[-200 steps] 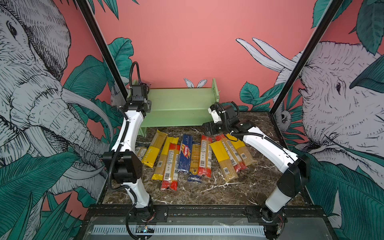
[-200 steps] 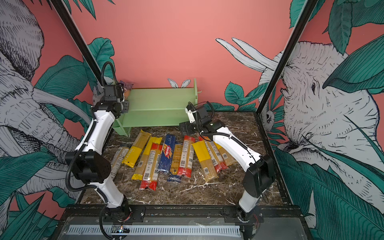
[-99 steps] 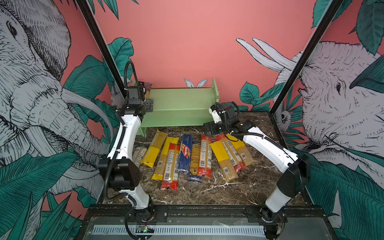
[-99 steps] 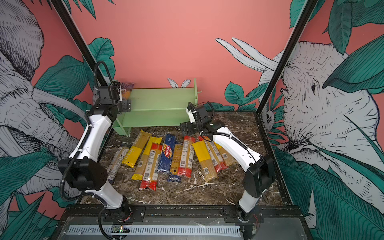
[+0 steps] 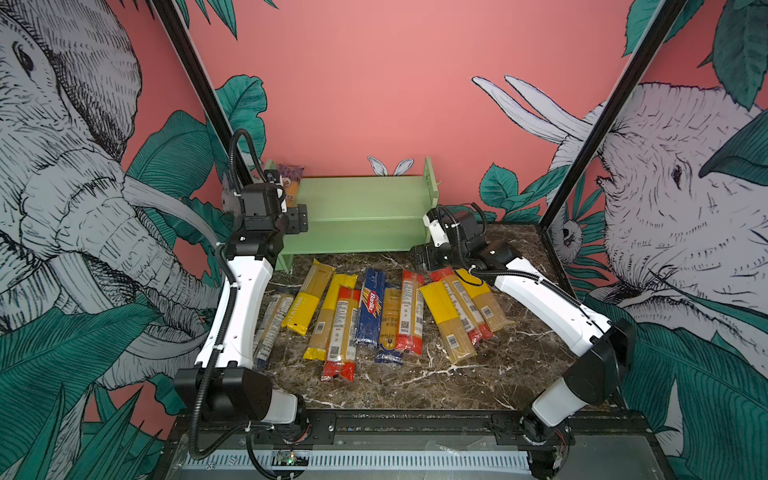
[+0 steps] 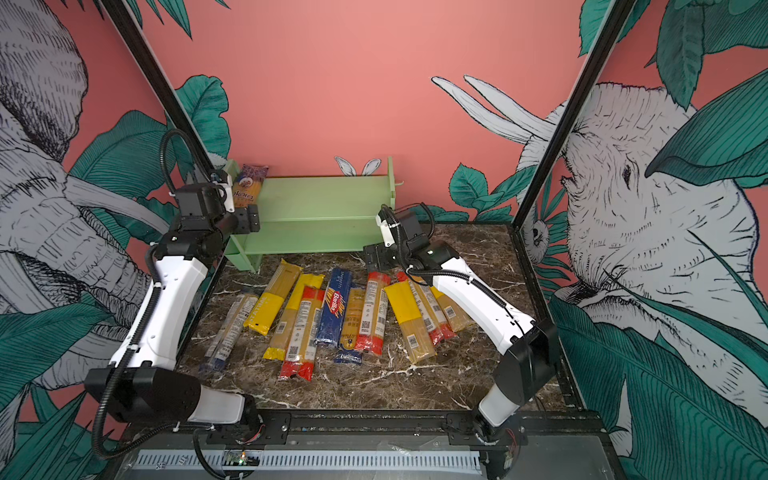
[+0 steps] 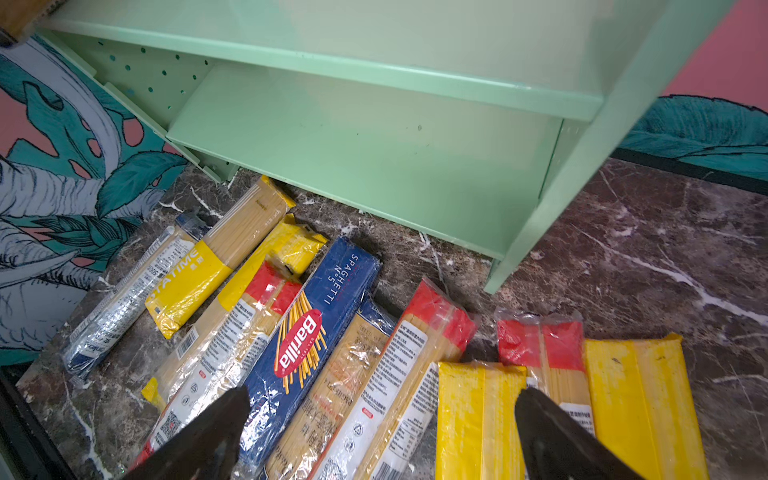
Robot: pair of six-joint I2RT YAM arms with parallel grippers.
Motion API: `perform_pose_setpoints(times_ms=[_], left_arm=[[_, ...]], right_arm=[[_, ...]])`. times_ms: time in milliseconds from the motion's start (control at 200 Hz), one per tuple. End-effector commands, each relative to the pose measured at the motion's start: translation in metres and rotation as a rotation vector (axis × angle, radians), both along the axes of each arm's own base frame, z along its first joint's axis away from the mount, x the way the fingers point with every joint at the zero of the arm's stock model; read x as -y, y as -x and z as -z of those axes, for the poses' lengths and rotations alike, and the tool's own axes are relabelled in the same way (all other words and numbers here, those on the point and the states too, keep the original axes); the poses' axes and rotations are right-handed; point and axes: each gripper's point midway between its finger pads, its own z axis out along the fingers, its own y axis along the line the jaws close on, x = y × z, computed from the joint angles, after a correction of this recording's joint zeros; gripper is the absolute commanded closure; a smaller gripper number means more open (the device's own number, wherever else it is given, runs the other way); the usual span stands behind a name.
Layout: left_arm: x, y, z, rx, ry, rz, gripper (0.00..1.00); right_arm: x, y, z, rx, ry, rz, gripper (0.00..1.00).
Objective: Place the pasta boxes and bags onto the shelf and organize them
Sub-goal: 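Stand the Ankara pack upright on the shelf, release, and withdraw the left gripper, then lower the left gripper onto the blue Barilla pack while the right gripper hovers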
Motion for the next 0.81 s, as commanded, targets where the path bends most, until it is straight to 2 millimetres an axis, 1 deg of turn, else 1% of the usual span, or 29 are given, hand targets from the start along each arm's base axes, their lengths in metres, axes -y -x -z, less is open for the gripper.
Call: perform_pose_setpoints(times_ms=[0, 60, 135, 225, 405, 425, 435, 450, 525, 605, 655, 680, 695, 705, 730, 800], left_arm=[[0.024, 0.030, 0.001, -0.002, 0.046, 0.016, 0.06], [0.036, 0.043, 0.010, -0.024, 0.039, 0.033, 0.06], [0.050, 0.059, 0.027, -0.060, 0.037, 0.057, 0.07], [0.060, 0.083, 0.044, -0.084, 0.048, 0.081, 0.07], [0.078, 0.128, 0.090, -0.153, 0.101, 0.122, 0.07], [0.081, 0.132, 0.096, -0.163, 0.108, 0.126, 0.07], [0.081, 0.135, 0.100, -0.170, 0.111, 0.126, 0.07], [0.083, 0.137, 0.105, -0.177, 0.116, 0.128, 0.07], [0.096, 0.150, 0.129, -0.217, 0.149, 0.150, 0.07], [0.117, 0.163, 0.156, -0.264, 0.160, 0.199, 0.05], [0.127, 0.171, 0.173, -0.291, 0.147, 0.212, 0.05], [0.133, 0.175, 0.182, -0.305, 0.138, 0.227, 0.05], [0.134, 0.176, 0.187, -0.311, 0.136, 0.221, 0.05], [0.139, 0.179, 0.190, -0.317, 0.132, 0.238, 0.05], [0.145, 0.183, 0.199, -0.332, 0.126, 0.250, 0.05], [0.155, 0.191, 0.222, -0.374, 0.109, 0.271, 0.06]], right_arm=[[0.004, 0.016, -0.012, 0.037, 0.013, 0.000, 0.01], [0.005, 0.023, -0.012, 0.038, 0.013, -0.006, 0.01], [0.008, 0.032, -0.009, 0.036, 0.021, -0.003, 0.01], [0.014, 0.044, -0.003, 0.031, 0.042, 0.004, 0.01], [0.029, 0.065, 0.011, 0.013, 0.058, 0.033, 0.01], [0.031, 0.066, 0.008, 0.019, 0.052, 0.037, 0.01], [0.033, 0.069, 0.017, 0.004, 0.067, 0.036, 0.01], [0.034, 0.071, 0.021, -0.003, 0.071, 0.039, 0.01], [0.040, 0.079, 0.029, -0.011, 0.081, 0.048, 0.01], [0.046, 0.087, 0.039, -0.023, 0.106, 0.053, 0.01], [0.050, 0.090, 0.046, -0.029, 0.130, 0.061, 0.01], [0.051, 0.092, 0.048, -0.033, 0.136, 0.062, 0.01], [0.052, 0.093, 0.049, -0.035, 0.138, 0.064, 0.01], [0.053, 0.094, 0.050, -0.036, 0.141, 0.065, 0.01], [0.054, 0.096, 0.052, -0.038, 0.143, 0.066, 0.01], [0.055, 0.100, 0.055, -0.043, 0.137, 0.068, 0.01]])
